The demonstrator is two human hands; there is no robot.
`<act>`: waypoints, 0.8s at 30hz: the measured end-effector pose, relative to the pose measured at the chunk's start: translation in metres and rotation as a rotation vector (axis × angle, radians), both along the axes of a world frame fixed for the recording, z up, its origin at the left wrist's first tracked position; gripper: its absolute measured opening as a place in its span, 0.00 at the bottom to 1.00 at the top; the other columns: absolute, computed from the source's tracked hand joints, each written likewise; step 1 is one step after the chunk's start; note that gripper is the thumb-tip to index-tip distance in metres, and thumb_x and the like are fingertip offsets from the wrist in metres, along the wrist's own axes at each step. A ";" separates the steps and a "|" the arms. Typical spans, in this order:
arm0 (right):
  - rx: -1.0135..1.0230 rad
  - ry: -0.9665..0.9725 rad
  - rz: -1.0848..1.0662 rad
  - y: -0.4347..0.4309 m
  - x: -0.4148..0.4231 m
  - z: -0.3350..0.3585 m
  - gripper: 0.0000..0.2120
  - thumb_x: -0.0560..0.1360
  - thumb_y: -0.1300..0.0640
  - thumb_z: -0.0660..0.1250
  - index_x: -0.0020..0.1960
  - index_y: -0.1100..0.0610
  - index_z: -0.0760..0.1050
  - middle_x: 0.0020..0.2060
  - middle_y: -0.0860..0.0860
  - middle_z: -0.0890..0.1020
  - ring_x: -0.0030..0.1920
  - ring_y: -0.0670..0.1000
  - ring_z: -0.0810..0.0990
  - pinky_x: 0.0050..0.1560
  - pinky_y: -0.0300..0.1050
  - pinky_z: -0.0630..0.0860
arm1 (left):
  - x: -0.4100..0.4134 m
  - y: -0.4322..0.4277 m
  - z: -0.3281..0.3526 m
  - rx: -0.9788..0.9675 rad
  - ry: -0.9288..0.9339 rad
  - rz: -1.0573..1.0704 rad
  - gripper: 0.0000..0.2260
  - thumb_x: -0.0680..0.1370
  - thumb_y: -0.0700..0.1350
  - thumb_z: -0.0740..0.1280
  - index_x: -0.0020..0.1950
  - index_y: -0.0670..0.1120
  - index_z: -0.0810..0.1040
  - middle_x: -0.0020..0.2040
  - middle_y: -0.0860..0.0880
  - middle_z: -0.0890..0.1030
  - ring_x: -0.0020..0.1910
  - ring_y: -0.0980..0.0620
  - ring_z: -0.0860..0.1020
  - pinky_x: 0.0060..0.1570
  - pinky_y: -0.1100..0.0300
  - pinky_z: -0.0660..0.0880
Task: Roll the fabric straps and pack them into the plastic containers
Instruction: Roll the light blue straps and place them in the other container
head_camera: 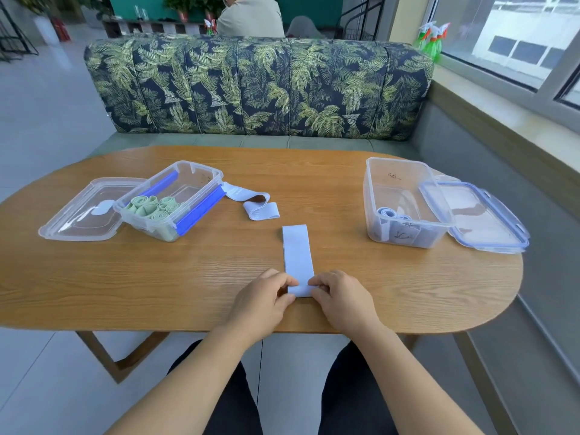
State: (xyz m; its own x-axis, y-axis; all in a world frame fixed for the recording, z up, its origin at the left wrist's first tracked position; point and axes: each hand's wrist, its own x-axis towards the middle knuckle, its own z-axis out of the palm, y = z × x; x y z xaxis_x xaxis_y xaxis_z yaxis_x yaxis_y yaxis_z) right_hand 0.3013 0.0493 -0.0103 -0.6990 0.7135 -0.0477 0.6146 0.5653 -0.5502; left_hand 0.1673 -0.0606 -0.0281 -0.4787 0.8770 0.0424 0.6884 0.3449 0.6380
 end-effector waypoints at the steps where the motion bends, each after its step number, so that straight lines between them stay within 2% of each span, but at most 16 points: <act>1: 0.004 0.010 -0.005 -0.002 0.001 0.000 0.13 0.79 0.52 0.61 0.61 0.48 0.77 0.53 0.44 0.77 0.55 0.46 0.75 0.49 0.42 0.70 | 0.002 -0.002 0.000 0.007 0.008 -0.002 0.09 0.78 0.47 0.66 0.58 0.54 0.78 0.48 0.61 0.72 0.39 0.62 0.72 0.45 0.63 0.69; 3: 0.028 0.053 -0.039 -0.005 0.004 0.001 0.13 0.78 0.53 0.63 0.61 0.47 0.77 0.50 0.42 0.76 0.52 0.45 0.75 0.47 0.42 0.70 | 0.004 -0.004 0.001 0.009 0.014 0.001 0.09 0.79 0.47 0.66 0.59 0.53 0.78 0.50 0.62 0.72 0.40 0.60 0.71 0.47 0.61 0.71; 8: 0.093 0.084 -0.024 -0.009 0.005 0.000 0.07 0.77 0.51 0.65 0.52 0.46 0.81 0.46 0.42 0.75 0.51 0.44 0.74 0.43 0.42 0.69 | 0.006 -0.004 0.006 -0.025 0.040 0.013 0.10 0.79 0.48 0.65 0.60 0.53 0.77 0.53 0.60 0.72 0.42 0.57 0.72 0.48 0.58 0.73; 14: 0.040 0.062 -0.016 -0.003 0.001 0.005 0.08 0.77 0.53 0.64 0.52 0.46 0.81 0.47 0.42 0.76 0.50 0.44 0.75 0.45 0.42 0.70 | 0.007 -0.002 0.012 -0.047 0.085 0.039 0.15 0.77 0.51 0.66 0.63 0.57 0.73 0.52 0.60 0.71 0.41 0.58 0.74 0.43 0.59 0.72; 19: -0.040 0.036 -0.045 0.002 -0.001 0.006 0.08 0.77 0.53 0.64 0.52 0.45 0.81 0.49 0.42 0.80 0.51 0.46 0.76 0.47 0.43 0.72 | 0.010 0.004 0.013 0.022 0.094 -0.022 0.09 0.77 0.47 0.67 0.57 0.54 0.78 0.52 0.59 0.73 0.52 0.58 0.72 0.49 0.56 0.73; 24: -0.098 0.129 -0.094 0.005 -0.003 0.000 0.10 0.75 0.54 0.66 0.56 0.47 0.80 0.46 0.41 0.78 0.49 0.45 0.76 0.47 0.42 0.71 | 0.002 0.011 0.014 -0.001 0.064 -0.031 0.08 0.79 0.47 0.66 0.57 0.53 0.80 0.53 0.58 0.75 0.54 0.57 0.72 0.52 0.57 0.72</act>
